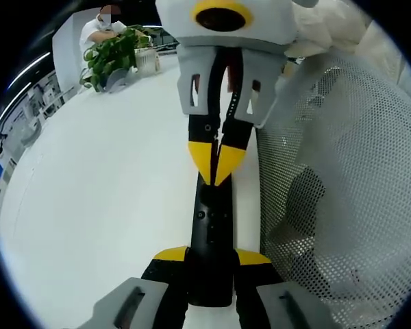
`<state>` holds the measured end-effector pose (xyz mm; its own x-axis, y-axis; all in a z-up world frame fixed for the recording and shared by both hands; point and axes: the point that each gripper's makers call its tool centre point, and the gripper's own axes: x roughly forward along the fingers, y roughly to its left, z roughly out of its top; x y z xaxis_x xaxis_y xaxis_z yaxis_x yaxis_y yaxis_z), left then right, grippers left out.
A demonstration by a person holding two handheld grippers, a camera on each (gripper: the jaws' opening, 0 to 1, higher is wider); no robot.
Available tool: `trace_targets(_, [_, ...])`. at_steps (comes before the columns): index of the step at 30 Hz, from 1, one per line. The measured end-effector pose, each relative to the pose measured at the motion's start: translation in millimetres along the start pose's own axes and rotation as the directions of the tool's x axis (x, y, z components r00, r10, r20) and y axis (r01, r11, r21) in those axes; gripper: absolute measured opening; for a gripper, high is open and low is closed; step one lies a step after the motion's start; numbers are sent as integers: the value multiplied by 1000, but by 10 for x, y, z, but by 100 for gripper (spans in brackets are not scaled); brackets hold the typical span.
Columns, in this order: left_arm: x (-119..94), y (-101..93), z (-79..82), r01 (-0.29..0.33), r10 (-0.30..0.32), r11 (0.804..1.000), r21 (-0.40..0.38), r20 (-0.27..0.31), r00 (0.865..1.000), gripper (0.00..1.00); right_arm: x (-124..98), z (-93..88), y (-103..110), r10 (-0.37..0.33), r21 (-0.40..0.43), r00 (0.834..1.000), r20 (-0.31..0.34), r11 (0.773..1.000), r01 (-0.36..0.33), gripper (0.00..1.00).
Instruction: Press the specified remote control buttons in sequence, fully releasing each button before pressing the next.
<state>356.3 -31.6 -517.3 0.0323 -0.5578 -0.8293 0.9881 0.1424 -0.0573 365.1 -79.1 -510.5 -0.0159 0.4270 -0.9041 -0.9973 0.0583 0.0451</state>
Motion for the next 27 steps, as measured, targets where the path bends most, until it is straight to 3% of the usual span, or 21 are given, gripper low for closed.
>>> trace_targets(5, [1, 0, 0, -1, 1, 1000, 3, 0, 1000, 24, -11, -16, 18, -10, -16, 1000, -1, 1000, 10, 0])
trace_targets(14, [0, -3, 0, -2, 2, 1000, 1, 1, 1000, 24, -13, -8, 8, -25, 47, 999, 37, 999, 23, 0])
trace_targets(15, [0, -3, 0, -2, 2, 1000, 1, 1, 1000, 24, -13, -8, 6, -25, 85, 999, 39, 996, 22, 0])
trace_targets(22, [1, -1, 1, -2, 2, 1000, -1, 2, 1000, 24, 6, 39, -16, 7, 147, 997, 72, 989, -17, 0])
trace_targets(27, [1, -2, 2, 0, 0, 1000, -3, 3, 1000, 24, 31, 86, -3, -4, 113, 998, 69, 994, -4, 0])
